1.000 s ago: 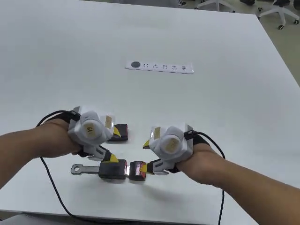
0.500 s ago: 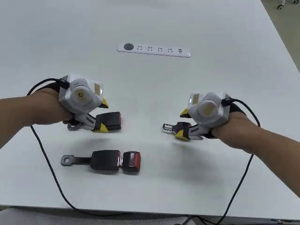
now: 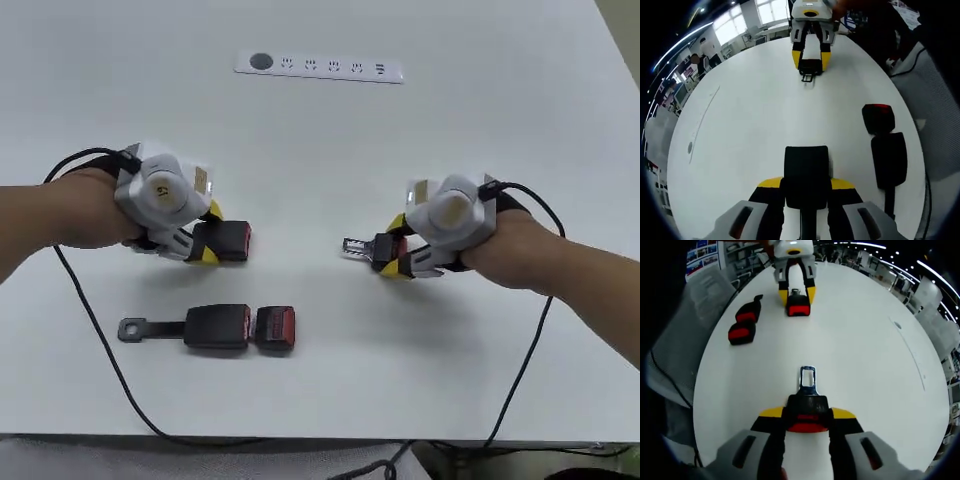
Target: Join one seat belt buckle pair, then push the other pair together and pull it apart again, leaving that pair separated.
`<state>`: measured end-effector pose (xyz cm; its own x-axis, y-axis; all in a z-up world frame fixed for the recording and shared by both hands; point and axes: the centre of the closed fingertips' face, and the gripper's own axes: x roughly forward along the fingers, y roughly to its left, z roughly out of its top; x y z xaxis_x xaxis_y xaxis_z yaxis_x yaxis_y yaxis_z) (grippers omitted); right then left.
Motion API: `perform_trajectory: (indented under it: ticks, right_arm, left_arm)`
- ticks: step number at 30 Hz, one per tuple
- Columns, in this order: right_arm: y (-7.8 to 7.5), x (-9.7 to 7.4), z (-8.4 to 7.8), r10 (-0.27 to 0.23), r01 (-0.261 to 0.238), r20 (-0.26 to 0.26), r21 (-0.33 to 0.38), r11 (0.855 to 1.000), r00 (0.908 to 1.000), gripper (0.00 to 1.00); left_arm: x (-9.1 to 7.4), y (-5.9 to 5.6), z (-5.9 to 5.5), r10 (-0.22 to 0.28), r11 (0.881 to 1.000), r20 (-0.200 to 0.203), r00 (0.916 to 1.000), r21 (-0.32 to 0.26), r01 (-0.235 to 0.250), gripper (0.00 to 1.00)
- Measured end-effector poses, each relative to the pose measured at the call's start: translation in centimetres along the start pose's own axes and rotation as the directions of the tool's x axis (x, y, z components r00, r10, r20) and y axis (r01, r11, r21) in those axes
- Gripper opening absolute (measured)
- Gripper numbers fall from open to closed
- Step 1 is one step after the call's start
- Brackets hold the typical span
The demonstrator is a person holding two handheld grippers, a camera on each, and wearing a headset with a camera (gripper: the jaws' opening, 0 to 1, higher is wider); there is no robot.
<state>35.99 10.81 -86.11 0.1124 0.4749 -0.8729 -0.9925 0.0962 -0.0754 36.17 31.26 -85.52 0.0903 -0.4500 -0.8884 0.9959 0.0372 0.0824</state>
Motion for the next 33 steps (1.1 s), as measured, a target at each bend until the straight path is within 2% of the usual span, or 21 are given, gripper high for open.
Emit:
perform_trajectory:
  ticks: [2,5,15,23,26,27,29,33]
  right_arm:
    - [0.0,0.1,0.2,0.018,-0.018,-0.02,0.007,1.0,0.9996,0.32]
    - [0.1,0.4,0.9,0.013,-0.013,-0.029,-0.007,1.0,0.9995,0.32]
    - [1.0,3.8,7.3,0.03,-0.029,0.007,-0.065,0.997,0.9995,0.32]
    - [1.0,5.9,11.0,0.025,-0.025,0.001,-0.07,0.997,0.9997,0.32]
    - [1.0,6.4,11.8,0.032,-0.033,-0.011,-0.091,0.995,0.9994,0.32]
    - [0.8,6.3,11.5,0.032,-0.036,-0.04,-0.112,0.993,0.9987,0.32]
    - [0.8,6.2,11.5,0.035,-0.038,-0.03,-0.106,0.994,0.9989,0.32]
    - [0.9,6.1,11.6,0.02,-0.022,-0.018,-0.139,0.99,0.9996,0.32]
  left_arm:
    - [0.0,-0.1,-0.1,-0.007,1.0,0.003,1.0,0.0,0.007,0.33]
    - [0.0,0.0,-0.1,-0.008,1.0,0.014,0.9999,-0.007,0.008,0.33]
    - [-0.1,0.1,-0.1,0.012,0.999,0.029,0.9995,-0.034,-0.011,0.33]
    - [-0.1,0.2,-0.1,0.009,0.999,0.021,0.9997,-0.034,-0.008,0.33]
    - [-0.1,0.2,-0.1,0.013,0.999,0.024,0.9996,-0.035,-0.013,0.33]
    - [-0.1,0.2,-0.1,0.013,0.999,0.024,0.9996,-0.036,-0.012,0.33]
    - [-0.1,0.2,-0.1,0.008,0.999,0.024,0.9997,-0.033,-0.007,0.33]
    - [0.0,0.3,0.0,0.0,1.0,0.015,0.9999,-0.028,0.0,0.33]
